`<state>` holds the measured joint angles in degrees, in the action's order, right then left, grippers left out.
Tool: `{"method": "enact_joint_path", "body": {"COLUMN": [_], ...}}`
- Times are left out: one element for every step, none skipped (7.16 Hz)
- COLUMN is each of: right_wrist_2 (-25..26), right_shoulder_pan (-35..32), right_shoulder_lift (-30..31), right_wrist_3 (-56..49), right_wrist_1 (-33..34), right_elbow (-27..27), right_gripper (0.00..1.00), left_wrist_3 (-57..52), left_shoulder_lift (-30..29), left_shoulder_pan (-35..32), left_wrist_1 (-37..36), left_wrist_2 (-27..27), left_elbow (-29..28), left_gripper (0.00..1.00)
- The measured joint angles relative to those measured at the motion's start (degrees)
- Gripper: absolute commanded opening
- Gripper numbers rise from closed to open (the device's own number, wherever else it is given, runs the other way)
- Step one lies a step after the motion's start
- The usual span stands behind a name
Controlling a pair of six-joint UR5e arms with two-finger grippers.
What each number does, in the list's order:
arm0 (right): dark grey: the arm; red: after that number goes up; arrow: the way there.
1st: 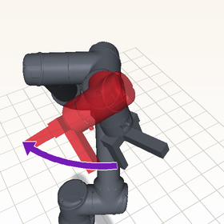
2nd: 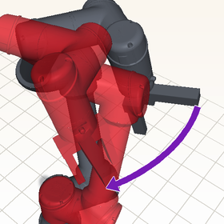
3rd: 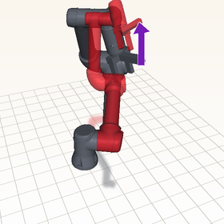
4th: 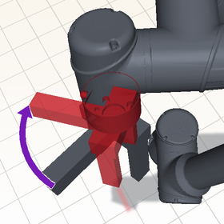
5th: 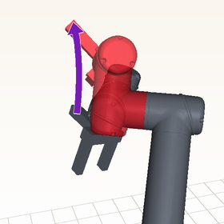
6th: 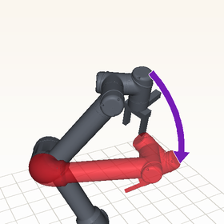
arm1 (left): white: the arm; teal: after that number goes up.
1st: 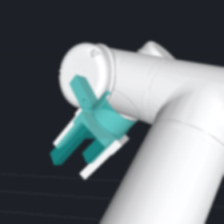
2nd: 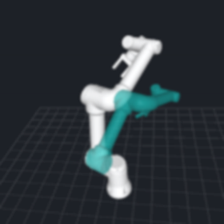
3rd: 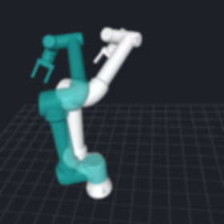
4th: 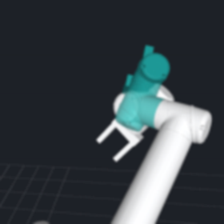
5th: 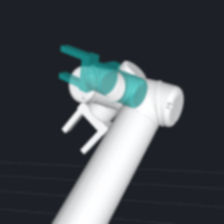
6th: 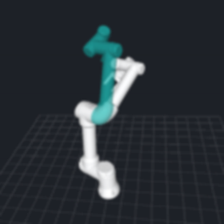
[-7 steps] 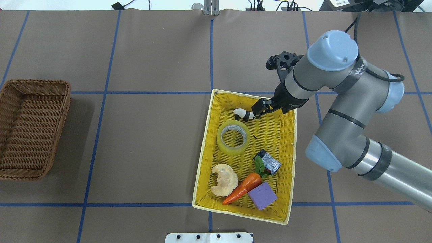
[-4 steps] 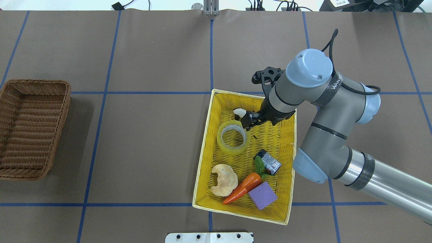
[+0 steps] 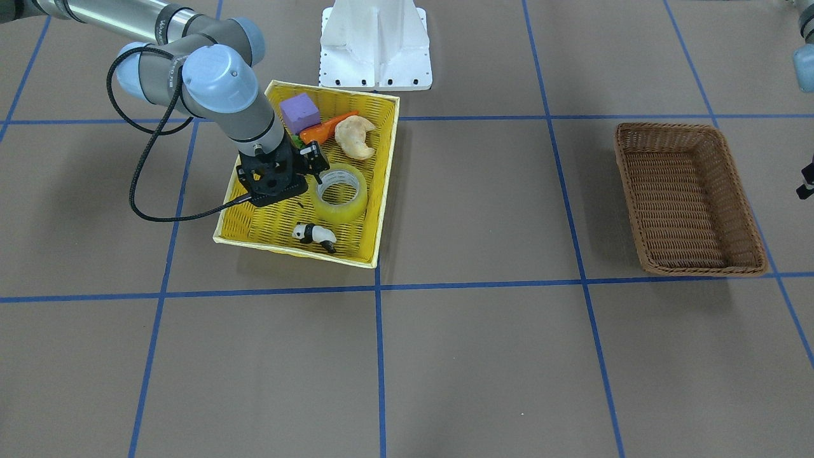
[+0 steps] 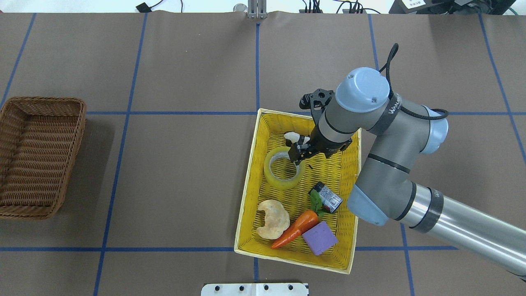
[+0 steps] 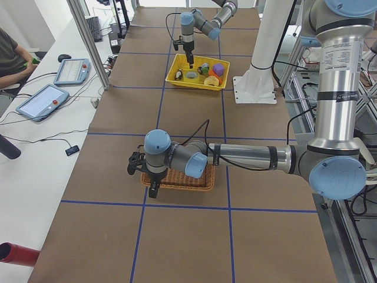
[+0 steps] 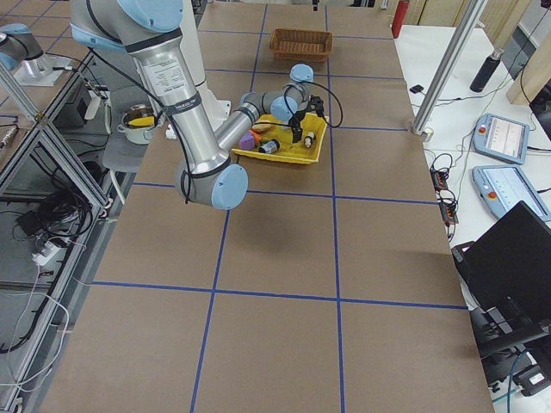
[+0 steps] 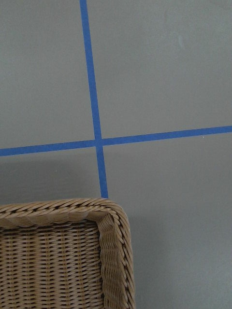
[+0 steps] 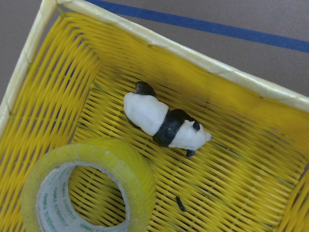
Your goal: Move tape to another basket
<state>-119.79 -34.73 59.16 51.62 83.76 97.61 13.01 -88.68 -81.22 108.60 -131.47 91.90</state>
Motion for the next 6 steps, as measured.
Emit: {"method": "enact_joint_path", "body": {"right_wrist_2": [0.0,0.0,0.0,-0.02,-0.05,-0.09], "right_shoulder_pan": [0.52,0.99,1.26,1.36,1.38,1.41], "right_shoulder_lift": [-1.48,-2.28,-2.54,-2.59,-2.48,-2.23], "right_wrist_3": [0.95,1.77,2.18,2.45,2.64,2.93], "right_wrist_1": [-0.11,-0.63,-2.26,-4.36,-5.7,-6.29], "right_elbow": [-1.79,-3.27,-4.81,-6.26,-6.96,-7.08], "right_gripper": [0.9,0.89,0.84,0.55,0.01,0.0], "left_wrist_3": [0.05,0.07,0.08,0.08,0.08,0.08], "left_shoulder_lift": [0.0,0.0,0.0,0.0,0.0,0.0], "left_shoulder_pan": [0.0,0.0,0.0,0.0,0.0,0.0], "left_wrist_1": [0.02,0.03,0.03,0.03,0.05,0.07], "left_wrist_2": [-0.06,-0.09,-0.1,-0.1,-0.11,-0.11], "left_elbow": [0.05,0.09,0.11,0.15,0.18,0.25], "left_gripper": [0.98,0.98,0.98,0.98,0.98,0.98]}}
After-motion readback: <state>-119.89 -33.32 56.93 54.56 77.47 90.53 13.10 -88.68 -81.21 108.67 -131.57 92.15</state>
